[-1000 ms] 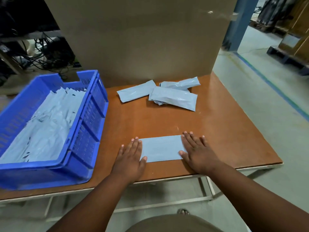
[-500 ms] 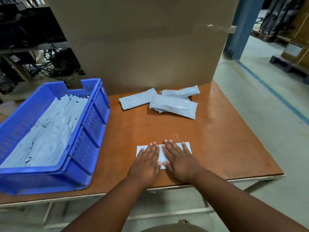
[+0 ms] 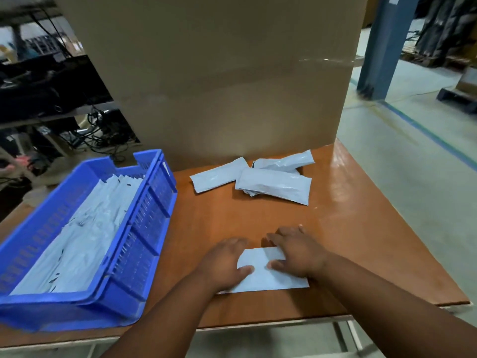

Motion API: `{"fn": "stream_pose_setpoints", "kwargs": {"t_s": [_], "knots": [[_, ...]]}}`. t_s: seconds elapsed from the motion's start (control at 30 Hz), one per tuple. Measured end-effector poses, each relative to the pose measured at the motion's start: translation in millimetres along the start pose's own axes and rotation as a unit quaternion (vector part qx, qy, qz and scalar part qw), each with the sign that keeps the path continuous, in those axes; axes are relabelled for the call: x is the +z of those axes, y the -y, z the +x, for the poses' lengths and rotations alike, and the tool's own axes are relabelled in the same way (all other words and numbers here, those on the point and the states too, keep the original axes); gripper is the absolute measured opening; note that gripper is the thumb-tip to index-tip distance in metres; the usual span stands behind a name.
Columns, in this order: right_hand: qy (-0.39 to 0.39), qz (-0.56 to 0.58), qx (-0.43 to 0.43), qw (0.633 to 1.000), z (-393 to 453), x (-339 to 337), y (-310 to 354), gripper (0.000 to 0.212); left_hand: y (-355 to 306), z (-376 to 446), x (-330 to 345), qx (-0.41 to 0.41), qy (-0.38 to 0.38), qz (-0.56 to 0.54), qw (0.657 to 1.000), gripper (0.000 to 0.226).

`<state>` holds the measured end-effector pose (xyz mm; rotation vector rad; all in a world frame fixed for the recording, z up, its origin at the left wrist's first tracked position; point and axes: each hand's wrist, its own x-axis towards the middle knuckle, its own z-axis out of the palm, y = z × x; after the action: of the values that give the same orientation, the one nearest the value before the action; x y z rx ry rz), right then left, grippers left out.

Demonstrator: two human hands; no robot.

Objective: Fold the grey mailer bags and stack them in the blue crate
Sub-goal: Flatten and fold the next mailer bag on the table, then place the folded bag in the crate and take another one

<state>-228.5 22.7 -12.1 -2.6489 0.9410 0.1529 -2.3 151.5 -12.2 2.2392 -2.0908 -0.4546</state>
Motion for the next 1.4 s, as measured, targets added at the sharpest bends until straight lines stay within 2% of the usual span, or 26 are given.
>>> {"fn": "stream_pose_setpoints", "kwargs": {"t_s": [0.07, 0.13, 0.23, 0.37, 0.5, 0.57, 0.67, 0.8, 1.0, 1.2, 1.4], "knots": [[0.035, -0.032, -0.011, 0.999, 12.2, -8.1, 8.1, 0.071, -11.2, 21.2, -3.5, 0.023, 0.032, 0.026, 0.999, 0.087], [0.058, -0.054, 0.005, 0.997, 23.4, -13.7, 12.3, 0.07, -15.5, 38.2, -6.6, 0.006, 0.06, 0.059, 0.996, 0.087], [0.09, -0.058, 0.018, 0.994, 35.0, -17.8, 12.2, 0.07, -17.0, 55.0, -13.4, -0.02, 0.115, 0.092, 0.989, 0.074], [0.093, -0.046, -0.013, 0.995, 45.2, -18.7, -1.0, 0.062, -16.6, 67.8, -21.5, -0.022, 0.132, 0.095, 0.987, 0.052], [0.115, 0.059, -0.047, 0.99, 61.3, -38.9, -25.3, 0.029, -10.9, 74.1, -40.3, -0.043, 0.089, 0.017, 0.995, 0.04], [0.102, 0.05, -0.07, 0.991, 74.2, -64.0, -28.5, 0.02, -9.6, 73.9, -61.5, -0.075, 0.055, -0.01, 0.996, 0.031], [0.039, -0.009, -0.109, 0.993, 102.9, -112.6, -12.8, 0.008, -5.5, 69.5, -101.3, -0.118, -0.009, -0.007, 0.993, 0.029], [-0.041, -0.049, -0.167, 0.984, 152.2, -166.8, 31.4, 0.009, 10.4, 50.9, -159.9, -0.178, -0.082, 0.022, 0.98, 0.033], [-0.087, -0.043, -0.261, 0.961, 192.5, -220.6, 134.3, 0.016, 59.1, -12.7, -236.5, -0.263, -0.131, 0.076, 0.953, 0.027], [-0.074, -0.084, -0.33, 0.937, 213.7, -239.6, 254.3, 0.019, 112.6, -97.9, -272.7, -0.312, -0.155, 0.081, 0.934, 0.039], [0.024, -0.137, -0.35, 0.926, 248.2, -210.5, 367.3, 0.023, 158.9, -163.5, -263.2, -0.377, -0.119, 0.055, 0.917, 0.041]]}}
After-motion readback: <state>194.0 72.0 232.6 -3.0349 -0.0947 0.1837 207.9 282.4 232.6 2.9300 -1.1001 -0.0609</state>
